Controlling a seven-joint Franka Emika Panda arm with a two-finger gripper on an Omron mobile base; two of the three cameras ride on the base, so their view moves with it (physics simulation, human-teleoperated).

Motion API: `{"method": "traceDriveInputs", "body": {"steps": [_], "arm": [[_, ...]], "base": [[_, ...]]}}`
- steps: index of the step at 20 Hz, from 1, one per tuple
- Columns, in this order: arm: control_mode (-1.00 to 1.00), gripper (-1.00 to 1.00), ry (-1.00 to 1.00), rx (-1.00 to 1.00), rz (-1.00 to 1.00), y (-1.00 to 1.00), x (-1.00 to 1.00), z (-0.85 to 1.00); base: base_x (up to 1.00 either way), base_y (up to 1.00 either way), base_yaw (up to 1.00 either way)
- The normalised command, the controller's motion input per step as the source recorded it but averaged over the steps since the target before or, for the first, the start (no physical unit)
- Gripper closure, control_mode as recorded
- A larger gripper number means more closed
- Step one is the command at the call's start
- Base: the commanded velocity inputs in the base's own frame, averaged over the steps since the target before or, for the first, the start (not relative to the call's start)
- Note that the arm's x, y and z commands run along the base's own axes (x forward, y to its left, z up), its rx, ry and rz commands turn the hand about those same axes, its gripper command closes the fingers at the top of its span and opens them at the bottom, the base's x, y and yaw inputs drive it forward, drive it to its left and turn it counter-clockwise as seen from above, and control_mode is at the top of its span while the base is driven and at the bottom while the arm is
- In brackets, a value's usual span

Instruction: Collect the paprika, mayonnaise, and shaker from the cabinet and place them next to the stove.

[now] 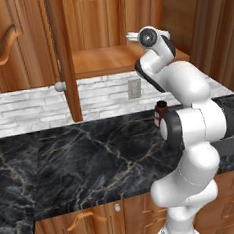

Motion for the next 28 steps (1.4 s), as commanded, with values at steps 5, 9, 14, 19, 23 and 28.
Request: {"method": "traceDriveInputs", "body": {"steps": [5, 9, 14, 19, 23, 28], "arm": [[-1.0, 1.0, 0.0, 0.0, 0.0, -0.1, 0.09, -0.07], [-1.0, 1.0, 0.0, 0.0, 0.0, 0.0, 0.01, 0.0], [-1.0, 1.0, -0.01, 0.01, 0.0, 0.0, -0.23, 0.0], [-1.0, 1.0, -0.04, 0.05, 0.0, 0.0, -0.65, 0.0], [-1.0, 1.0, -0.05, 0.07, 0.0, 0.0, -0.71, 0.0], [-1.0, 1.0, -0.05, 0.07, 0.0, 0.0, -0.75, -0.02]], "base": [[0.0, 0.0, 0.0], [0.0, 0.0, 0.0], [0.0, 0.0, 0.0], [0.0, 0.0, 0.0], [0.0, 0.0, 0.0], [0.0, 0.0, 0.0]]}}
